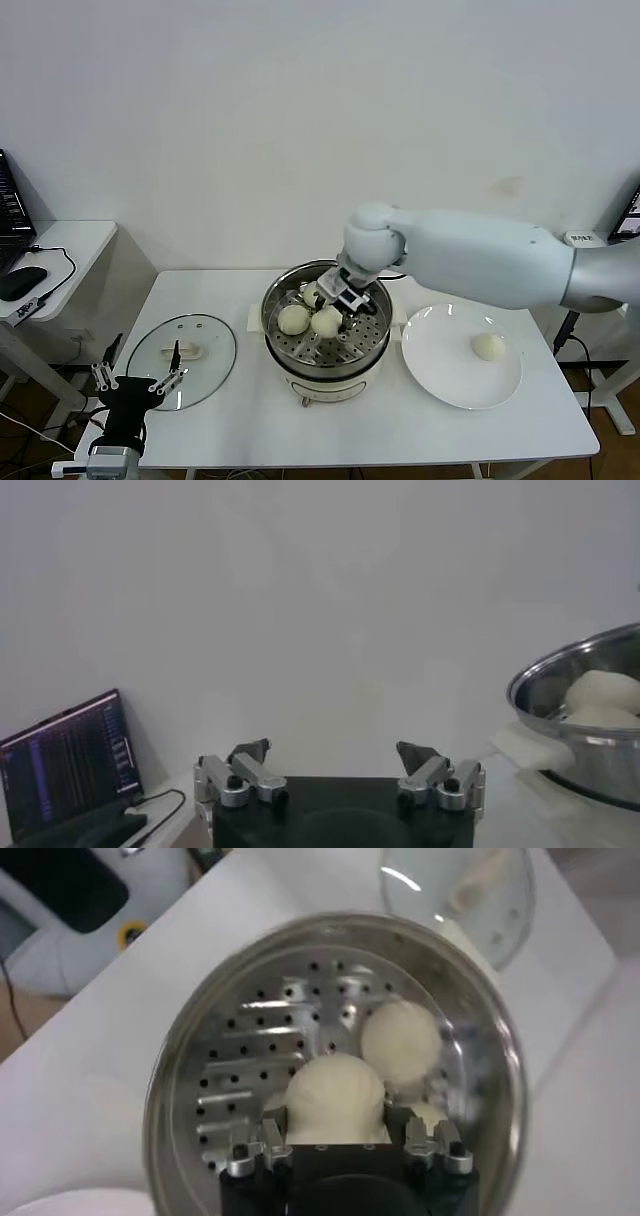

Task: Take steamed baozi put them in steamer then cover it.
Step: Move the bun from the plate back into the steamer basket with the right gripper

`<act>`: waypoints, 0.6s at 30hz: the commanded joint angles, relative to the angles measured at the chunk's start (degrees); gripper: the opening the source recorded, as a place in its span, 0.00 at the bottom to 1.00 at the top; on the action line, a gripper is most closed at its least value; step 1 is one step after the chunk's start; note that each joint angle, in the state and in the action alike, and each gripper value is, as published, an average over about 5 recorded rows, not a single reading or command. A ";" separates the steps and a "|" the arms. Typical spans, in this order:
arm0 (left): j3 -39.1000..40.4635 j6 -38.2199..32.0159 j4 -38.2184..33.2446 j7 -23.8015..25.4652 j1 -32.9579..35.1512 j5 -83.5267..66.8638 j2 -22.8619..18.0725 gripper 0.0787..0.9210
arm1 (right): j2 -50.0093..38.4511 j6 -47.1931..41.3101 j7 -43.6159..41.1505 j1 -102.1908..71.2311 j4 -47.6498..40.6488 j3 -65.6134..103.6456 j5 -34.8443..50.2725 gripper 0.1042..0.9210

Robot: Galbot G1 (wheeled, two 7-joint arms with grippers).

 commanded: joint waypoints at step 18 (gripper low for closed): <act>0.36 -0.16 -0.13 -0.12 0.19 0.16 -0.57 0.88 | 2.74 11.01 0.78 -2.24 1.65 -2.37 -8.11 0.61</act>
